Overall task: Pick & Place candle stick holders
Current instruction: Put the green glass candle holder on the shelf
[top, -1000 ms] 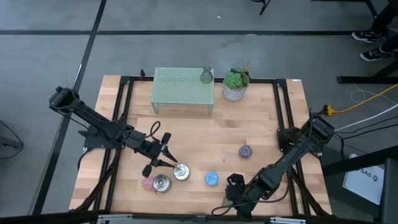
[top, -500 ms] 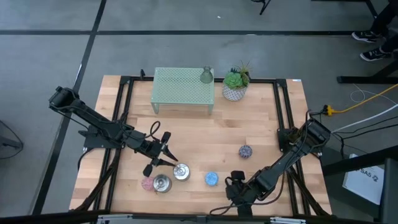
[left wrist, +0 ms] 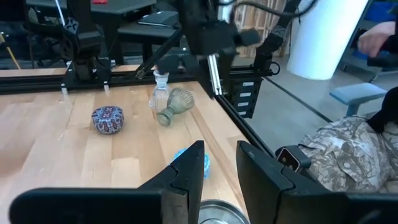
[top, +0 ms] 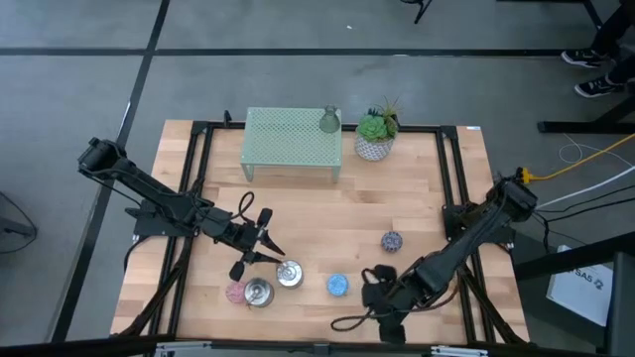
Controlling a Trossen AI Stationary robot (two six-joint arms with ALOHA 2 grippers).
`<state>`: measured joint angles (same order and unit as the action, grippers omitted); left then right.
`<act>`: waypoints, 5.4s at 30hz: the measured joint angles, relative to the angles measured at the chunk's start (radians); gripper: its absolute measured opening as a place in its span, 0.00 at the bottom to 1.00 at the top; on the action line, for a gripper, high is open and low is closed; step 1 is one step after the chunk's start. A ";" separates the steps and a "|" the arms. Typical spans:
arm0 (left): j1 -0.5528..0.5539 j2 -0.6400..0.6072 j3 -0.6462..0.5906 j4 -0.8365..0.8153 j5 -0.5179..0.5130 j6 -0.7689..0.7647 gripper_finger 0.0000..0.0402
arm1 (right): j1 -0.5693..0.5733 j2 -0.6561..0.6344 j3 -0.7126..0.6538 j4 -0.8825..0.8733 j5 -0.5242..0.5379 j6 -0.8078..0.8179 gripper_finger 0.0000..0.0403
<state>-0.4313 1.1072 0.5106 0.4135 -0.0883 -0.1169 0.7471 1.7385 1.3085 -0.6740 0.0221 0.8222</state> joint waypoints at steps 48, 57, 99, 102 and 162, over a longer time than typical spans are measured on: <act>-0.103 -0.563 -0.490 0.174 -0.531 0.063 0.08 | -0.093 0.085 -0.184 -0.155 -0.086 0.399 0.53; -0.103 -0.589 -0.502 -0.036 -0.581 -0.051 0.08 | -0.093 0.085 -0.183 -0.156 -0.076 0.393 0.34; -0.103 -0.588 -0.502 -0.051 -0.537 -0.106 0.08 | -0.203 0.086 -0.136 -0.007 -0.004 0.146 0.32; -0.104 -0.588 -0.502 -0.051 -0.537 -0.106 0.08 | -0.211 0.086 -0.136 -0.004 0.005 0.133 0.32; -0.104 -0.587 -0.502 -0.076 -0.513 -0.106 0.08 | -0.513 -0.089 -0.135 0.535 0.284 -0.510 0.34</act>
<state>-0.5348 0.5198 0.0086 0.3374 -0.6018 -0.2230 0.2340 1.6497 1.1740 -0.1394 0.3058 0.3122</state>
